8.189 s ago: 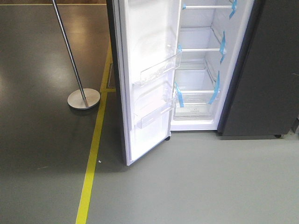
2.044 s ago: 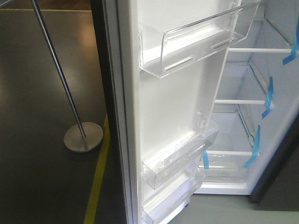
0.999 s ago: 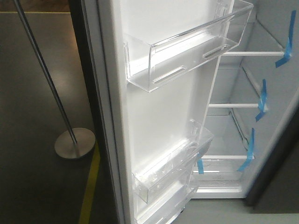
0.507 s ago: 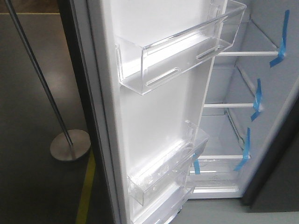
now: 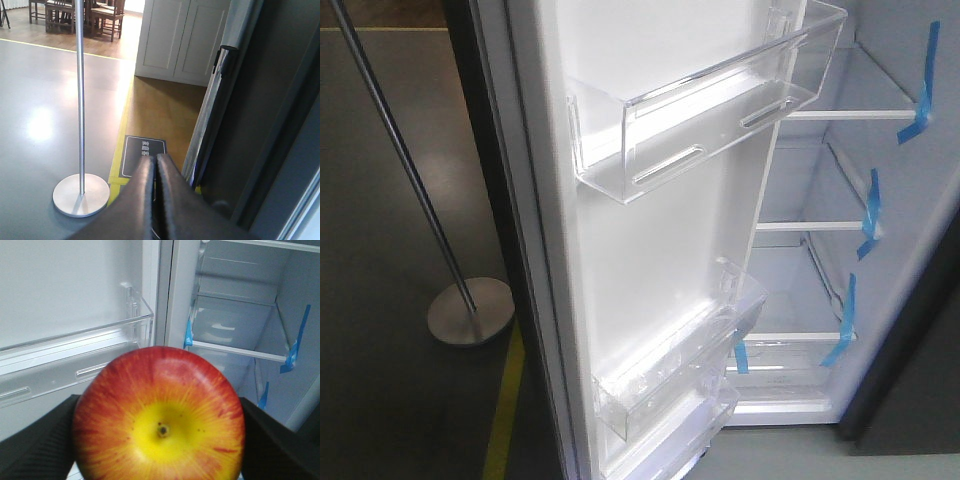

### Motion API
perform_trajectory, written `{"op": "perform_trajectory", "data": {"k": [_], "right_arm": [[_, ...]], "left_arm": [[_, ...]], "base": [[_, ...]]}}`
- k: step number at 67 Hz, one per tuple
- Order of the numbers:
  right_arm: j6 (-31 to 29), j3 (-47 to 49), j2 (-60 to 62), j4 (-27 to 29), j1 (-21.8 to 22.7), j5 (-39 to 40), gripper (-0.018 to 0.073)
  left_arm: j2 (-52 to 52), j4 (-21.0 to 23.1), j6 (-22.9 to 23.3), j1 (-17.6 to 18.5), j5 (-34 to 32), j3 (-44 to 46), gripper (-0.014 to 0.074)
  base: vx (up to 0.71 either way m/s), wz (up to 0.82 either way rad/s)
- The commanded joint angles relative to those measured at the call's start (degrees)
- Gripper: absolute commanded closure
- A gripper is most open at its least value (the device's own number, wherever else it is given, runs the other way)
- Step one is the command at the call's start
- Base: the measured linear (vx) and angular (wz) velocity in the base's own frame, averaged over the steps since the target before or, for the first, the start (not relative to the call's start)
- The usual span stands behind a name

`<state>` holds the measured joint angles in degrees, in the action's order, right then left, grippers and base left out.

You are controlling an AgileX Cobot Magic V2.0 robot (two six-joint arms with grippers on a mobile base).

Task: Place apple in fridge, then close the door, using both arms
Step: 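Hold the apple in front of the refrigerator shelves with the right gripper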

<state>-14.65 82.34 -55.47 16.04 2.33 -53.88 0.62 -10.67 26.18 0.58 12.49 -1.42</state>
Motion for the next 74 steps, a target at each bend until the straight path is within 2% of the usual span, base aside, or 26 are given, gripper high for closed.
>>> {"op": "perform_trajectory", "data": {"k": [1, 74], "right_arm": [[-0.3, 1.7, 0.5, 0.8, 0.0, 4.7, 0.0356], [-0.3, 1.7, 0.5, 1.2, 0.0, 4.7, 0.0356]], "left_arm": [[0.9, 0.2, 0.2, -0.1, -4.2, 1.1, 0.0603], [0.9, 0.2, 0.2, -0.1, -4.2, 1.1, 0.0603]], "base": [[0.00, 0.00], [0.00, 0.00]]}}
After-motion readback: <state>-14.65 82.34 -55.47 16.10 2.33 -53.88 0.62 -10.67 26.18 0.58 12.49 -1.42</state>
